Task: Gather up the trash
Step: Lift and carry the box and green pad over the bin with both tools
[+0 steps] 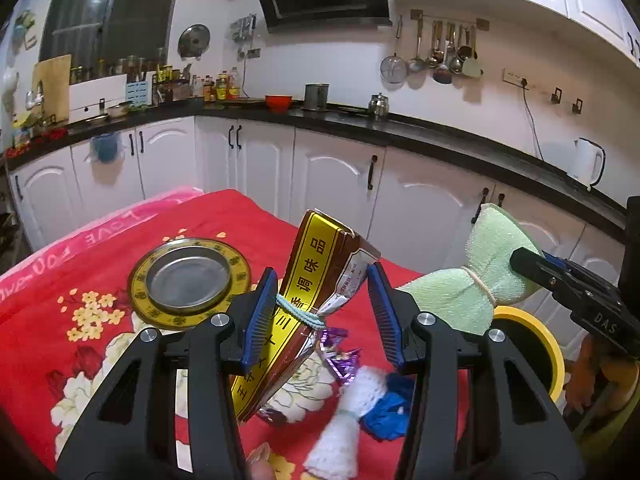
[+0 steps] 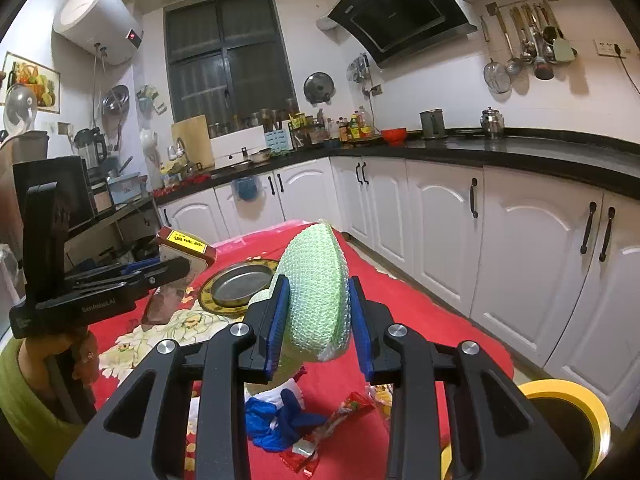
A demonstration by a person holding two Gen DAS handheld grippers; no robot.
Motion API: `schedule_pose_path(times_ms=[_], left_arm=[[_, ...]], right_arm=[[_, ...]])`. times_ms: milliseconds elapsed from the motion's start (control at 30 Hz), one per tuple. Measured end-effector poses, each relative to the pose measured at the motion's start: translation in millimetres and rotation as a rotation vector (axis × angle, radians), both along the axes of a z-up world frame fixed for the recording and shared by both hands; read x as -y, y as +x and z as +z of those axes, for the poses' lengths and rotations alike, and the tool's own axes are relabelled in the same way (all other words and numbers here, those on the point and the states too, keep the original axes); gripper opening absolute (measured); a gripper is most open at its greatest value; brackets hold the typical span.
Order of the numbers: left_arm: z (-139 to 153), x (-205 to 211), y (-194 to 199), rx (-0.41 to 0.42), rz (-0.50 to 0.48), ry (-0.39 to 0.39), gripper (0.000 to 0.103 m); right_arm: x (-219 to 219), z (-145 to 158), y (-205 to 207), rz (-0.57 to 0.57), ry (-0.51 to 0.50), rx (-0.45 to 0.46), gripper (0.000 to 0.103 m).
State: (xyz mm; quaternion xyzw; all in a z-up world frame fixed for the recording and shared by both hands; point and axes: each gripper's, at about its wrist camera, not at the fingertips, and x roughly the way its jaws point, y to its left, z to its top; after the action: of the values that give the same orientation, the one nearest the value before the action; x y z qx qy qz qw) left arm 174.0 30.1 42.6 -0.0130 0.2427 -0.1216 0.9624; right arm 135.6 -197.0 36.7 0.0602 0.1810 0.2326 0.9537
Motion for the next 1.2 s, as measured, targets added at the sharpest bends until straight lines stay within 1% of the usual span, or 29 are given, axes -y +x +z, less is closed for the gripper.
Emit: schedule_pose_path(times_ms=[600, 1033, 1200], left_arm=[[0.9, 47.2, -17.0, 0.007, -0.077, 0.007, 0.039], [-3.0, 83.0, -21.8, 0.003, -0.154, 0.017, 0.039], [-6.1, 102.0, -21.5, -0.006, -0.189, 0.005, 0.039]], right_arm=[[40.7, 1.4, -15.3, -0.065, 0.023, -0.01, 0.028], [81.4, -10.7, -27.7, -0.152, 0.02, -0.037, 0.028], [100.2, -16.5, -32.0, -0.189, 0.022, -0.046, 0.028]])
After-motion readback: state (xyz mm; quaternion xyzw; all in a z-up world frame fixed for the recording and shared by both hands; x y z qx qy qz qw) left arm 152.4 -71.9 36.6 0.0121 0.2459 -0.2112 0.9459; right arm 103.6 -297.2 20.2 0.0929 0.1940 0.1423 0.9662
